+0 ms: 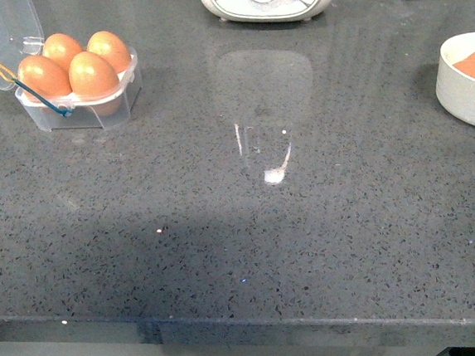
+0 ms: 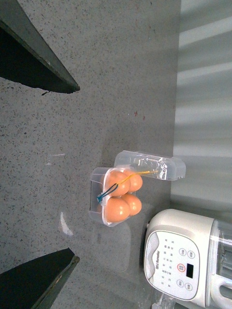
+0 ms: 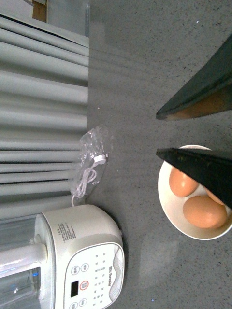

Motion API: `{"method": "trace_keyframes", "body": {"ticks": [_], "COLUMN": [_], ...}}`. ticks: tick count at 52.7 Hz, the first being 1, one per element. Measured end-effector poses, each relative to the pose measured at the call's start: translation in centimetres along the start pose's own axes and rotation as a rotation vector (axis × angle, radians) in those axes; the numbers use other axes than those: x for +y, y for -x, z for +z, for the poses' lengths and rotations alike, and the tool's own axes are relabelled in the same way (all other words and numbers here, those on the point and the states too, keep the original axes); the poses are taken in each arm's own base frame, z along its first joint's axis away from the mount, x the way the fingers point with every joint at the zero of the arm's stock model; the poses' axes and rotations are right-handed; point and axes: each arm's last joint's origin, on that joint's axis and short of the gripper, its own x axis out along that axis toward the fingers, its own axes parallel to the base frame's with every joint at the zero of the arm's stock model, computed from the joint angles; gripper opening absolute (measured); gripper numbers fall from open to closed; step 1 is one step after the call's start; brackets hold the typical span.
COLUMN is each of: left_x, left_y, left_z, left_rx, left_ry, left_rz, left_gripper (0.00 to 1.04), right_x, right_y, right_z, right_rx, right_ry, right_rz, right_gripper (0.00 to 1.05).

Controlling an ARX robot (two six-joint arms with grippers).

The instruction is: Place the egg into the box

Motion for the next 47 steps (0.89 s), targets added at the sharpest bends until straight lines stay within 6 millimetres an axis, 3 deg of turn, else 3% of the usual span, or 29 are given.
{"method": "trace_keyframes", "body": {"ticks": [6,28,47], "left_x": [0.0,0.0,0.0], "left_y": [0.0,0.0,0.0], "left_z": [0.0,0.0,0.0], "left_rx": [0.0,0.0,0.0], "left_ry": [0.0,0.0,0.0], "left_rz": [0.0,0.0,0.0], "left_gripper": [0.98,0.98,0.98], "right_x": [0.5,2.7,2.8], "right_y": [0.9,4.3,5.9], "right_z": [-1.0,-3.3,-4.1], "right_rx": [0.008,0.009,0.005], "right_ry": [-0.004,-0.006,-0.006], "right_rz": [0.0,0.007,0.004], "right_gripper": [0.03,0.03,0.03]}}
